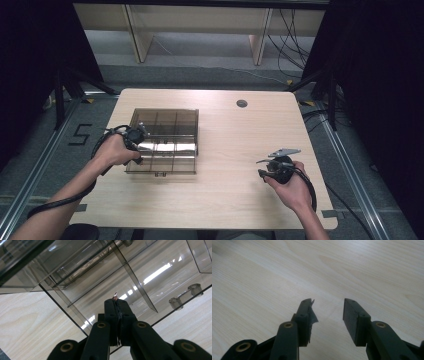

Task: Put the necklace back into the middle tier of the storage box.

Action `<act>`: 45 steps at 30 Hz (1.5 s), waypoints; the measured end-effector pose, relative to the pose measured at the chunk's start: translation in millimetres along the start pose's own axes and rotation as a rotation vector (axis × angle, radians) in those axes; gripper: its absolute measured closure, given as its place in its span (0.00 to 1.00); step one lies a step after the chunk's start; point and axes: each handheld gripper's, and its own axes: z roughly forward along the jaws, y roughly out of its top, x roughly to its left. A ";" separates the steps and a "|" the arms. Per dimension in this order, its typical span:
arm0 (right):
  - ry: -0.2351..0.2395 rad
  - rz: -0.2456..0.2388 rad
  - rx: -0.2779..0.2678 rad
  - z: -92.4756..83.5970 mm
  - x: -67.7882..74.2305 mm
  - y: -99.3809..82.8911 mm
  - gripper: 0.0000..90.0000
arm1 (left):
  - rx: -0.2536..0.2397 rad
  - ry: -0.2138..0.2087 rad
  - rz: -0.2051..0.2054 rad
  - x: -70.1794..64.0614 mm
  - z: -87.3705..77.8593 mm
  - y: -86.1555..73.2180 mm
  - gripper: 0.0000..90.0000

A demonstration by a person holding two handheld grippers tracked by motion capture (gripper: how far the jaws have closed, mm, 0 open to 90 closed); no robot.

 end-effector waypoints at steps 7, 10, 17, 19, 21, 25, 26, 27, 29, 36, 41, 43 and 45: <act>0.003 -0.003 0.001 -0.3 -0.4 -0.2 0.66 | 0.001 0.004 0.003 -1.1 3.5 1.0 0.97; 0.002 -0.014 -0.005 0.1 -1.1 -0.2 0.66 | 0.015 0.003 0.013 -1.1 3.9 1.9 0.97; 0.005 -0.001 0.005 0.6 -0.3 -0.2 0.66 | 0.012 0.003 0.012 -2.1 7.6 2.3 0.97; 0.005 -0.003 0.005 0.7 -0.3 -0.3 0.66 | 0.026 0.004 0.019 -2.1 7.9 2.7 0.97; 0.006 -0.002 0.005 0.7 -0.3 -0.3 0.66 | 0.015 0.003 0.018 -2.2 9.4 2.2 0.97; 0.006 -0.001 0.007 0.6 -0.1 -0.3 0.65 | 0.021 0.001 0.018 -2.1 9.6 2.4 0.96; 0.006 -0.003 0.006 0.7 -0.2 -0.3 0.65 | 0.022 0.001 0.018 -2.1 9.5 2.5 0.96; 0.006 -0.001 0.006 0.6 -0.1 -0.3 0.65 | 0.022 0.001 0.018 -1.9 9.2 2.6 0.96; 0.005 -0.003 0.006 0.7 -0.4 -0.3 0.65 | 0.020 0.002 0.016 -1.6 9.0 2.6 0.96; 0.005 -0.002 0.006 0.6 -0.3 -0.3 0.65 | 0.016 -0.001 0.013 -0.1 8.5 1.5 0.92; 0.005 -0.002 0.005 0.6 -0.4 -0.3 0.65 | -0.008 -0.001 0.009 1.0 4.3 -0.4 0.88; 0.005 -0.002 0.006 0.7 -0.3 -0.3 0.65 | -0.019 -0.002 0.006 1.5 0.6 -1.9 0.86; 0.005 -0.001 0.008 1.0 -0.2 -0.4 0.65 | -0.033 -0.001 0.000 2.0 -2.0 -3.2 0.84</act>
